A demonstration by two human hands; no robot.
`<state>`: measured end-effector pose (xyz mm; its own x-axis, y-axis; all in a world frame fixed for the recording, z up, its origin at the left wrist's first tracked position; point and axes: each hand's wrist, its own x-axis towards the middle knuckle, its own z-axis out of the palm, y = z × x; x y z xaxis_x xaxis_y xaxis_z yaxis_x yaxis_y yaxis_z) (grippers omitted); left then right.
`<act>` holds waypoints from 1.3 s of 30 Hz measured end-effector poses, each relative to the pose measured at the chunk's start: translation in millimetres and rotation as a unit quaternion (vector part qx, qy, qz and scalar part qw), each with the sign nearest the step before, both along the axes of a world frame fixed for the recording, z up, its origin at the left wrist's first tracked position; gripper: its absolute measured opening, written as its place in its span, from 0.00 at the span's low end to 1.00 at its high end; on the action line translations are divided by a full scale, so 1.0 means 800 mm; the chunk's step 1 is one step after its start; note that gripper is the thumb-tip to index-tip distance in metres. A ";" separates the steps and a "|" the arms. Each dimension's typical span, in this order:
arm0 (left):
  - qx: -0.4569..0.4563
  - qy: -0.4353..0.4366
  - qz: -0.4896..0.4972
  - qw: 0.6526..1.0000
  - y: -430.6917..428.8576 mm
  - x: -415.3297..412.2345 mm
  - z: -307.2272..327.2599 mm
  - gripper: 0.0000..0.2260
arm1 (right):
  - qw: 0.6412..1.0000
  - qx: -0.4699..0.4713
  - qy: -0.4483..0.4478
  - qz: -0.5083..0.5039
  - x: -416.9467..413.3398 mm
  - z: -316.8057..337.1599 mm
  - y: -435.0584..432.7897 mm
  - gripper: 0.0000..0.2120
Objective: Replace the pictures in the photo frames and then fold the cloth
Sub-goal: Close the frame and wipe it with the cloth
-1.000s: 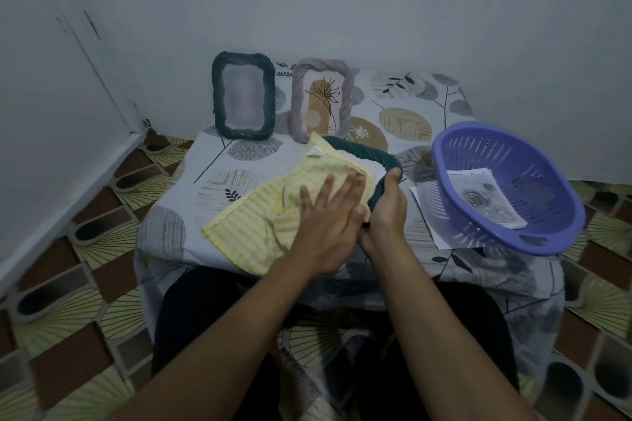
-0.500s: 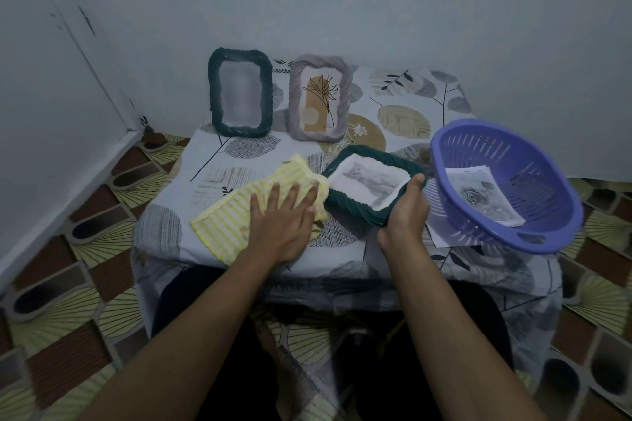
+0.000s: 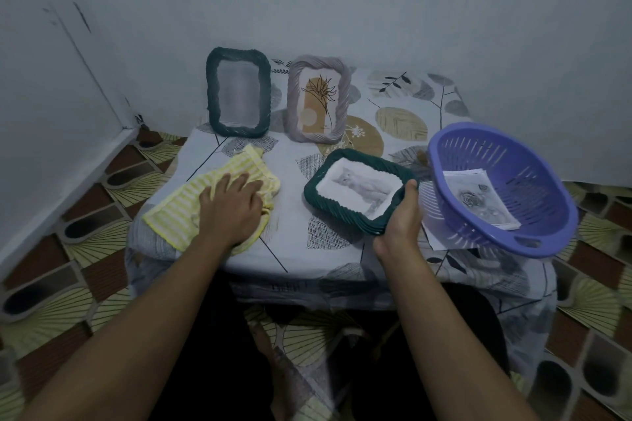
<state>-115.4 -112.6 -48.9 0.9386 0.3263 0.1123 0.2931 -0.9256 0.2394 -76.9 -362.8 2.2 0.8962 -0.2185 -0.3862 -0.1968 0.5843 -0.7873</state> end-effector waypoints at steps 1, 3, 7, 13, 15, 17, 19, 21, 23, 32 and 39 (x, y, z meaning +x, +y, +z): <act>0.002 -0.002 -0.001 1.000 0.000 0.000 0.000 0.18 | 1.000 -0.003 0.004 0.003 -0.001 -0.002 0.002 0.19; 0.005 -0.001 -0.001 1.000 -0.001 -0.001 0.001 0.19 | 1.000 -0.007 0.015 0.012 -0.004 -0.007 0.007 0.18; -0.023 0.021 0.008 0.999 -0.004 -0.001 0.009 0.19 | 0.999 0.005 0.028 0.025 -0.007 -0.010 0.015 0.16; 0.028 -0.080 -0.005 0.996 -0.019 -0.010 0.008 0.26 | 0.998 -0.006 0.050 0.036 -0.006 -0.014 0.017 0.15; 0.004 -0.120 -0.042 0.992 -0.028 -0.009 0.012 0.31 | 0.998 -0.026 0.050 0.041 -0.007 -0.013 0.018 0.15; -0.049 -0.128 -0.089 0.987 -0.039 -0.007 0.017 0.37 | 0.996 -0.047 0.054 0.045 -0.007 -0.017 0.018 0.17; -0.140 -0.155 -0.117 0.971 -0.046 -0.004 0.022 0.37 | 0.993 -0.073 0.068 0.056 -0.003 -0.020 0.016 0.18; -0.235 -0.203 -0.137 0.941 -0.050 0.000 0.025 0.31 | 0.989 -0.086 0.080 0.088 0.002 -0.024 0.011 0.20; -0.323 -0.221 -0.153 0.907 -0.053 0.003 0.030 0.26 | 0.986 -0.097 0.081 0.113 -0.001 -0.014 0.006 0.19; -0.464 -0.263 -0.157 0.832 -0.064 0.000 0.062 0.14 | 0.938 -0.210 0.017 0.274 -0.003 0.022 -0.018 0.14; -0.464 -0.241 -0.126 0.843 -0.071 0.007 0.084 0.15 | 0.893 -0.261 -0.119 0.347 -0.018 0.032 -0.019 0.17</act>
<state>-109.5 -169.8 18.0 0.9092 0.2811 0.3071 -0.2239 -0.2918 0.9299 -91.6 -378.4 27.5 0.9289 0.3267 -0.1746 -0.1599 -0.0716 -0.9845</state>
